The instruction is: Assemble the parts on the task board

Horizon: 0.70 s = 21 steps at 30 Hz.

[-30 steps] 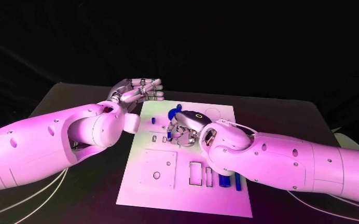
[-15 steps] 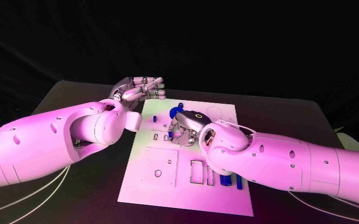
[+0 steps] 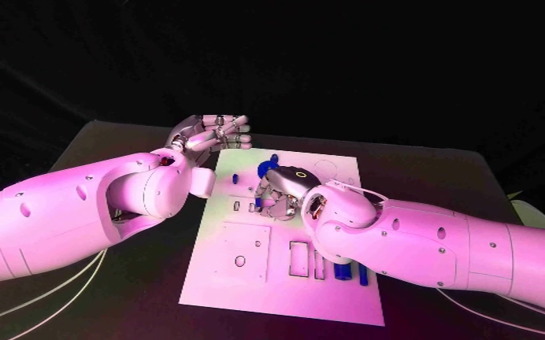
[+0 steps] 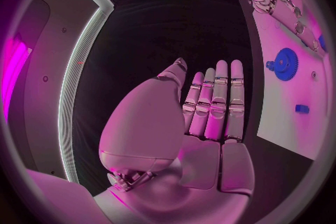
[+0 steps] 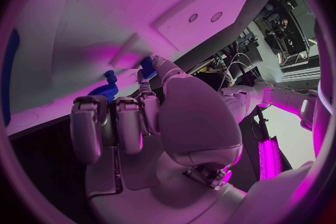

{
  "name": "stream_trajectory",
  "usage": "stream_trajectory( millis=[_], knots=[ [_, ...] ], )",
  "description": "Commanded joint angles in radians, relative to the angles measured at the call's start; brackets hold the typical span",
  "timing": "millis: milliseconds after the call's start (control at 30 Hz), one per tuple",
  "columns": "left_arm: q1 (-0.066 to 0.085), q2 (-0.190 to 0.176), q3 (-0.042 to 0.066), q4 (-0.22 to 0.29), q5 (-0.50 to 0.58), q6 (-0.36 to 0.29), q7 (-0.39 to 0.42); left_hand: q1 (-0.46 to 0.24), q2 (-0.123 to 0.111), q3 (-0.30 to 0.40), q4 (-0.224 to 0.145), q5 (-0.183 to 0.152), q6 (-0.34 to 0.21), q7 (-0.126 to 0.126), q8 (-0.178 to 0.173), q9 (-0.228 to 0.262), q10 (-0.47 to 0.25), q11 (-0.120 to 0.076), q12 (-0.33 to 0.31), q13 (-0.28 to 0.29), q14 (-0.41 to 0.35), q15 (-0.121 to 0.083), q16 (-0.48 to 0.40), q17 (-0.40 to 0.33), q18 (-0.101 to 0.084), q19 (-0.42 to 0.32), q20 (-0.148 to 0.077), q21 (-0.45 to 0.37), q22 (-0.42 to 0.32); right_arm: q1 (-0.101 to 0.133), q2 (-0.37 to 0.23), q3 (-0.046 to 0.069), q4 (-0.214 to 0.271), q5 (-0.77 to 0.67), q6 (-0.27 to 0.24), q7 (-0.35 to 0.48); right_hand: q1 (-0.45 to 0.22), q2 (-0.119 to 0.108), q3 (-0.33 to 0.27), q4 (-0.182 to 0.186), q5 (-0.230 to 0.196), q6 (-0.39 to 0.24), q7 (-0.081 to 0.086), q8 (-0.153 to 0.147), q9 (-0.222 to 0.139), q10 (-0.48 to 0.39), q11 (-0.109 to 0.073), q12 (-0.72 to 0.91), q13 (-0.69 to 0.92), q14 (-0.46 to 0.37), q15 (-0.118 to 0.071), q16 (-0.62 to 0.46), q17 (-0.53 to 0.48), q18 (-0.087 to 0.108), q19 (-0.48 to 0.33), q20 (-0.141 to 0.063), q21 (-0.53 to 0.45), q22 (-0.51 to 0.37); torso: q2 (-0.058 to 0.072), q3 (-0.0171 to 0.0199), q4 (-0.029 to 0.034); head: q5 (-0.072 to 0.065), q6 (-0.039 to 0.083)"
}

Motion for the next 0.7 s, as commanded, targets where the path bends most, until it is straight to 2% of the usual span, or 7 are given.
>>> stream_trajectory(
  millis=[33,400,700],
  knots=[
    [0.001,0.001,0.001,0.003,-0.002,0.009,0.004,-0.005,0.001,0.003,0.001,-0.005,0.004,0.006,-0.007,-0.001,-0.001,0.005,-0.004,0.0,-0.006,0.004,0.004,0.001,0.009,-0.008,0.0,0.003,0.001,-0.005,0.0,-0.004,-0.001,-0.013,0.039,-0.009,-0.007,-0.006,0.004,-0.001,0.006,0.003,0.001,0.002,0.0,0.007,0.003,0.003,0.07,0.084,-0.004,0.006,0.172,-0.016,0.054,-0.007,0.004,0.2,0.0,-0.0002,0.0003,0.001,0.0],
    [0.001,0.0,0.001,0.003,-0.002,0.01,0.004,-0.005,0.001,0.003,0.001,-0.005,0.004,0.006,-0.007,-0.001,-0.001,0.005,-0.004,0.0,-0.006,0.004,0.004,0.001,0.009,-0.008,0.0,0.003,0.001,-0.006,-0.004,-0.004,-0.001,-0.016,0.052,-0.022,-0.02,-0.026,-0.001,-0.003,-0.001,-0.01,0.008,-0.007,-0.004,-0.001,0.008,-0.006,0.062,0.084,0.0,0.006,0.172,-0.015,0.051,-0.005,0.0,0.197,-0.001,-0.0002,-0.0003,0.004,-0.001],
    [0.001,0.0,0.001,0.003,-0.002,0.01,0.004,-0.005,0.001,0.003,0.001,-0.005,0.004,0.006,-0.007,-0.001,-0.001,0.005,-0.004,0.0,-0.006,0.004,0.004,0.001,0.009,-0.008,0.0,0.003,0.001,-0.006,-0.004,-0.004,0.002,-0.018,0.047,-0.023,-0.022,-0.033,-0.002,-0.005,-0.002,-0.016,0.011,-0.011,-0.006,-0.002,0.01,-0.006,0.063,0.085,0.002,0.006,0.173,-0.015,0.051,-0.003,0.0,0.197,0.0,-0.0002,0.0003,0.004,-0.002]
  ],
)
